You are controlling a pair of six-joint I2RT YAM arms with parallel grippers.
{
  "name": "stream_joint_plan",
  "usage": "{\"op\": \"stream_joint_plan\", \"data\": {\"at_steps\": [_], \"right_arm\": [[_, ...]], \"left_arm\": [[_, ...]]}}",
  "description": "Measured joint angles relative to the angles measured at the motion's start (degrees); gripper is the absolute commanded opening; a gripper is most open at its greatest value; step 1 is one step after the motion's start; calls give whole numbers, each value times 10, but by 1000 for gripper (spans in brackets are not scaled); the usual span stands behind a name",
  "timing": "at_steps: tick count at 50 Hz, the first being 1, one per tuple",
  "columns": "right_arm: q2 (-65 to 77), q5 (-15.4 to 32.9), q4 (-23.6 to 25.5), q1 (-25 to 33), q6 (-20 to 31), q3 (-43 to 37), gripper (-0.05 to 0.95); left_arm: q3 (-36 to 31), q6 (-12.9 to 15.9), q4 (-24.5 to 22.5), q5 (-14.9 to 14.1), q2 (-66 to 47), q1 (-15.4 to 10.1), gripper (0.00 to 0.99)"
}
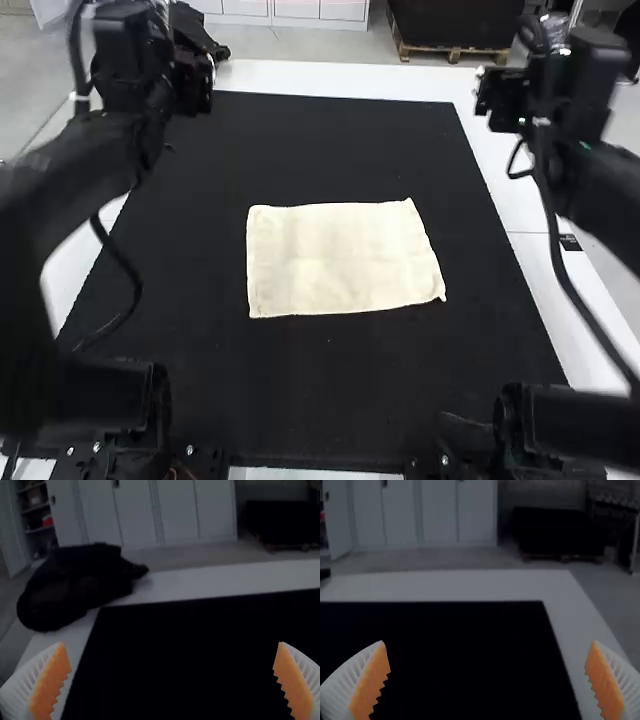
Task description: Fold the towel.
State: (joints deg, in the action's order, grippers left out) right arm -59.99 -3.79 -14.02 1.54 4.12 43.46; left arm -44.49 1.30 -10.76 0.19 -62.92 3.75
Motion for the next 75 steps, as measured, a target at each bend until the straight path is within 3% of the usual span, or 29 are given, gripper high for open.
{"op": "stream_joint_plan", "data": {"at_steps": [6, 15, 26, 38, 62, 75], "right_arm": [[-109, -4, 0, 12, -28, 3, 903], [-195, -10, -45, 33, -50, -33, 903], [-261, -36, -44, 26, -28, -42, 907], [-294, -41, -41, -12, -2, -41, 907], [-383, -37, -80, -59, 6, 11, 905], [-431, -37, -111, -59, 6, 30, 905]], "left_arm": [[-15, -5, 26, -8, -77, 0, 959], [-16, -15, 64, -31, -151, 0, 957], [-16, -25, 119, -70, -227, -4, 954], [-16, -42, 130, -106, -285, -8, 959], [-32, -57, 93, -107, -351, -71, 957], [-49, -59, 79, -92, -398, -75, 956]]}}
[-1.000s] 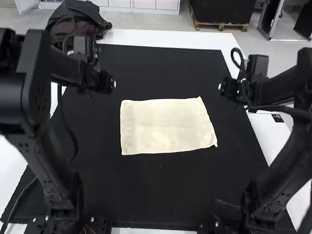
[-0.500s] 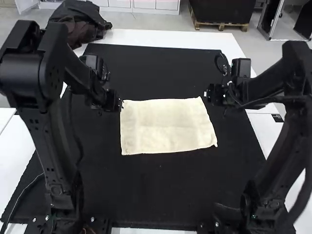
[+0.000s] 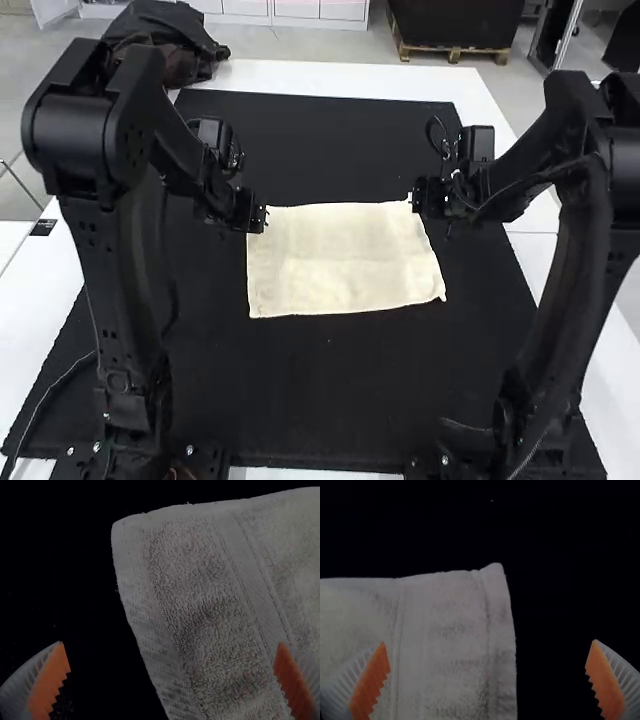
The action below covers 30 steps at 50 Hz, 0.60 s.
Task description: Fold the towel.
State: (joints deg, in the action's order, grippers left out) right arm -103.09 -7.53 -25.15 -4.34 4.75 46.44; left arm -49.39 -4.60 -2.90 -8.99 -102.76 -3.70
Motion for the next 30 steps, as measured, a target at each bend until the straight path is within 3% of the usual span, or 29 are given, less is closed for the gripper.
{"op": "stream_joint_plan", "data": {"at_steps": [30], "right_arm": [[-109, 0, -30, 0, 0, 55, 907]], "left_arm": [[-30, 3, -26, 13, -67, 0, 957]]}}
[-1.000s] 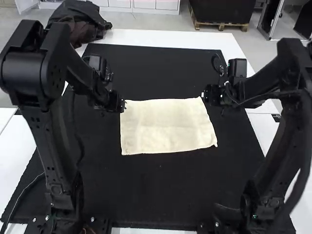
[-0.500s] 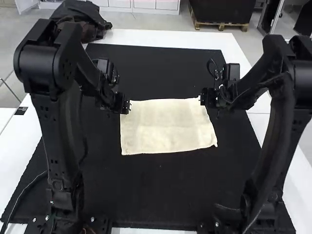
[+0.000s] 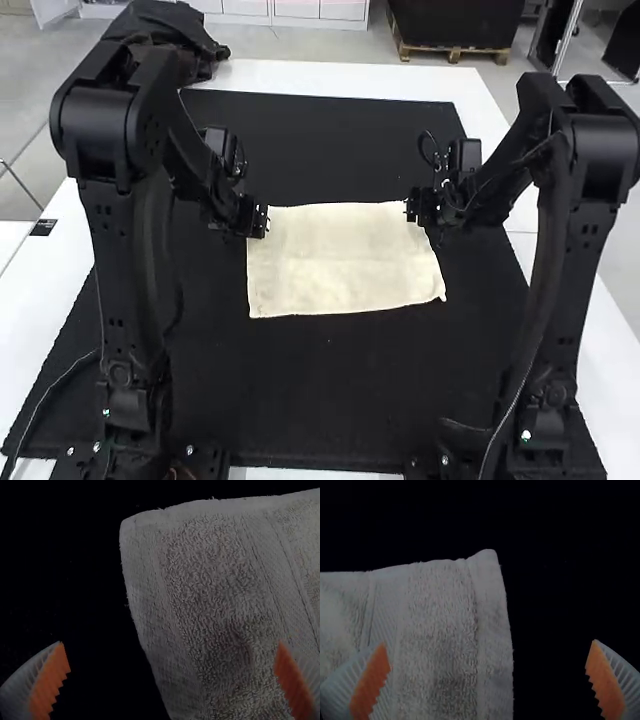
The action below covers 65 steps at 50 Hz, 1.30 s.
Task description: Fold the towel.
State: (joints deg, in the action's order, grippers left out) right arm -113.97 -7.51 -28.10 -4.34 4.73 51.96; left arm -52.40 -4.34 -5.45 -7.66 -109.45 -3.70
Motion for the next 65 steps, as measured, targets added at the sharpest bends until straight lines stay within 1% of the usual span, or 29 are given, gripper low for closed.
{"op": "stream_joint_plan", "data": {"at_steps": [14, 28, 37, 43, 48, 52, 53, 56, 57, 58, 59, 61, 62, 63, 65], "right_arm": [[-44, 0, -2, 0, 0, 35, 907], [-71, 2, -2, 0, 2, 49, 907], [-76, 3, -1, 0, 5, 56, 908], [-78, 4, 10, 0, 9, 63, 907], [-80, 4, 16, 0, 11, 67, 907], [-81, 5, 16, 0, 13, 68, 907], [-81, 4, 16, 0, 13, 68, 902], [-81, 5, 19, -1, 16, 68, 767], [-81, 6, 21, -1, 18, 69, 684], [-81, 9, 23, -2, 21, 70, 541], [-81, 14, 24, -2, 23, 71, 415], [-82, 21, 25, -1, 25, 72, 118], [-83, 21, 25, 0, 26, 72, -33], [-83, 22, 24, 0, 26, 72, -21], [-83, 15, 25, -2, 28, 72, -23]], "left_arm": [[0, 2, -9, 1, -3, 1, 959], [0, 4, -17, 2, -13, 1, 959], [0, 5, -17, 6, -13, 1, 956], [-4, 5, -17, 12, -17, 1, 952], [-5, 7, -16, 16, -18, 1, 916], [-5, 9, -15, 19, -18, 1, 913], [-5, 9, -15, 19, -18, 1, 887], [-5, 10, -14, 21, -18, 1, 756], [-5, 11, -14, 24, -18, 1, 684], [-5, 12, -14, 28, -18, 1, 557], [-5, 13, -14, 31, -18, 1, 451], [-6, 15, -10, 38, -20, 2, 241], [-6, 16, -9, 41, -20, 3, 89], [-8, 16, -8, 39, -20, 4, 44], [-8, 16, -7, 39, -20, 4, 28]]}}
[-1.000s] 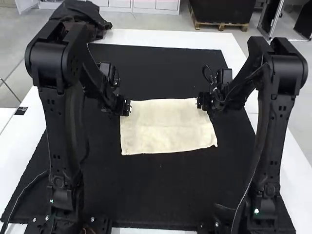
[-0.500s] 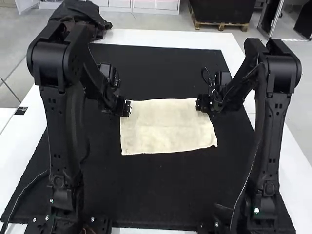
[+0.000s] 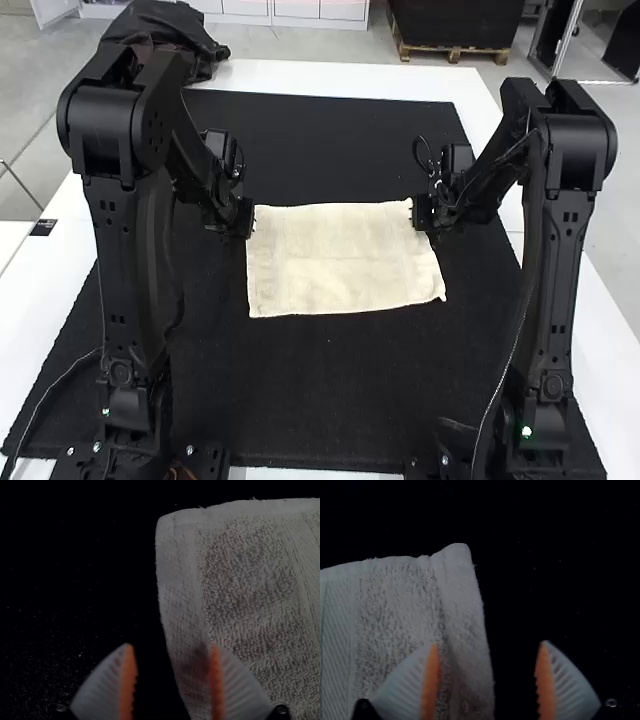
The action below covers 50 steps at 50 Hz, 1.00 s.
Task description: Fold the towel.
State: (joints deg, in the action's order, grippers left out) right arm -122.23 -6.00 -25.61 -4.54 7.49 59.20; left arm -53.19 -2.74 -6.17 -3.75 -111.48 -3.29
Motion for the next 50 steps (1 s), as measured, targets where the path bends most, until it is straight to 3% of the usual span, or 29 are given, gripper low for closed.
{"op": "stream_joint_plan", "data": {"at_steps": [30, 50], "right_arm": [[1, -13, 0, -8, 7, 0, -25], [55, -27, 11, 3, -2, -13, -25]], "left_arm": [[16, 2, -51, -3, 1, -7, 28], [15, 2, -24, -1, 32, -7, 28]]}}
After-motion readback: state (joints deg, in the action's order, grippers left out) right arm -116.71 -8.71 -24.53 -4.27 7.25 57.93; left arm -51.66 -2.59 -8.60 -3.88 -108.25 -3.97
